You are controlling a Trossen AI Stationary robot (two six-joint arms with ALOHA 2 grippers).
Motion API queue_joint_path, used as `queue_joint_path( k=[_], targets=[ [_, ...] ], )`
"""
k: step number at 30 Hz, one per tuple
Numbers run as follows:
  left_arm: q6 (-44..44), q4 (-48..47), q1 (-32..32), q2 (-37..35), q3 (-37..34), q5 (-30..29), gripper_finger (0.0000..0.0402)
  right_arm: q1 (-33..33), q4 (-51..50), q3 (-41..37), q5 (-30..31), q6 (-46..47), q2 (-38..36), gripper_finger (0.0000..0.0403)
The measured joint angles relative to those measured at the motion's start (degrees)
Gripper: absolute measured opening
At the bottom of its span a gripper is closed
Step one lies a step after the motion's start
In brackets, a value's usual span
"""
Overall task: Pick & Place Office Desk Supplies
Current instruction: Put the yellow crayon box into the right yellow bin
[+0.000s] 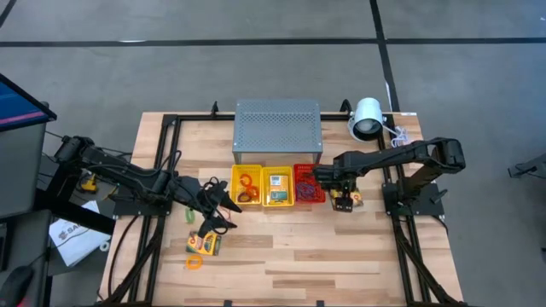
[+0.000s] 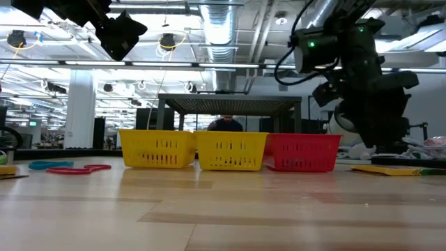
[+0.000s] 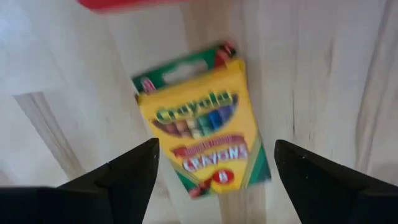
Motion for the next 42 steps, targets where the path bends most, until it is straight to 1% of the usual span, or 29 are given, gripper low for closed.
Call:
queue_joint_path(
  k=[5, 11, 13, 15, 18, 20, 22, 31, 36, 42],
  targets=[
    [1.0, 0.0, 0.0, 0.0, 0.0, 0.0, 0.0254, -0.4, -2.7, 0.0, 0.7, 0.2, 0.0, 0.0335],
    [1.4, 0.0, 0.0, 0.0, 0.0, 0.0, 0.0254, 0.0, -3.6, 0.0, 1.8, -0.8, 0.0, 0.0392],
    [1.4, 0.0, 0.0, 0.0, 0.0, 0.0, 0.0254, -0.2, -5.2, 0.0, 4.2, 1.1, 0.0, 0.0395],
    [1.3, 0.0, 0.0, 0.0, 0.0, 0.0, 0.0254, -0.2, -6.8, 0.0, 8.5, 2.6, 0.0, 0.0389],
    [1.3, 0.0, 0.0, 0.0, 0.0, 0.0, 0.0254, -0.2, -8.4, 0.0, 15.3, 0.7, 0.0, 0.0386],
    [1.3, 0.0, 0.0, 0.0, 0.0, 0.0, 0.0254, -0.2, -9.4, 0.0, 16.6, 0.2, 0.0, 0.0385],
    [1.3, 0.0, 0.0, 0.0, 0.0, 0.0, 0.0254, -0.1, -9.2, 0.0, 16.0, 0.2, 0.0, 0.0385],
    [0.2, 0.0, 0.0, 0.0, 0.0, 0.0, 0.0254, -0.1, -8.0, -0.1, 8.2, -5.2, 0.0, 0.0385],
    [0.2, 0.0, 0.0, 0.0, 0.0, 0.0, 0.0254, 0.6, -1.9, -0.8, 4.9, -6.5, 0.0, 0.0385],
    [0.2, 0.0, 0.0, 0.0, 0.0, 0.1, 0.0254, 2.9, 0.0, -1.1, 4.5, -8.7, 0.0, 0.0385]
  ],
)
